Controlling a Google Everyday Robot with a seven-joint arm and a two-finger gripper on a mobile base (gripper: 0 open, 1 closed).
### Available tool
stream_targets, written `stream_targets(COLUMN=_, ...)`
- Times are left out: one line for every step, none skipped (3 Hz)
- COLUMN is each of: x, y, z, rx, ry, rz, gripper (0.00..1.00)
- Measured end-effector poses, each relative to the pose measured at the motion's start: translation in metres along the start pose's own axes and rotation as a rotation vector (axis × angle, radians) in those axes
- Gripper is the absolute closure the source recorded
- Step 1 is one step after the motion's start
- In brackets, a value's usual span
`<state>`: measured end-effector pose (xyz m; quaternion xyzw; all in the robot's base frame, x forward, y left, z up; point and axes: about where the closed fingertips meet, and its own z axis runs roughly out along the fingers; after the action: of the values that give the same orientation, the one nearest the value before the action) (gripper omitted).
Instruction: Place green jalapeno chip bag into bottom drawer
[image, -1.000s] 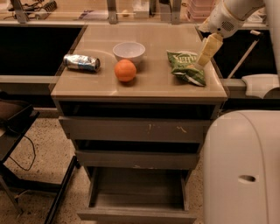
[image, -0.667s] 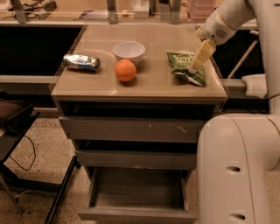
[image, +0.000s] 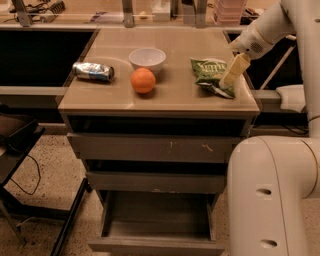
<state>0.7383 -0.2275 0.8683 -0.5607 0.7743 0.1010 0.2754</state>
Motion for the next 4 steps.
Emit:
stream_targets(x=0.016, y=-0.001, z=0.001, rx=0.000, ry=0.033, rz=0.023, gripper=0.00)
stream_targets(x=0.024, y=-0.001, z=0.014, rx=-0.015, ry=0.094, rz=0.028, gripper=0.00)
stream_targets(x=0.021, y=-0.008, z=0.019, rx=0.007, ry=0.080, rz=0.028, gripper=0.00)
stream_targets(x=0.026, y=0.000, z=0.047, rx=-0.057, ry=0.035, rz=0.035, gripper=0.00)
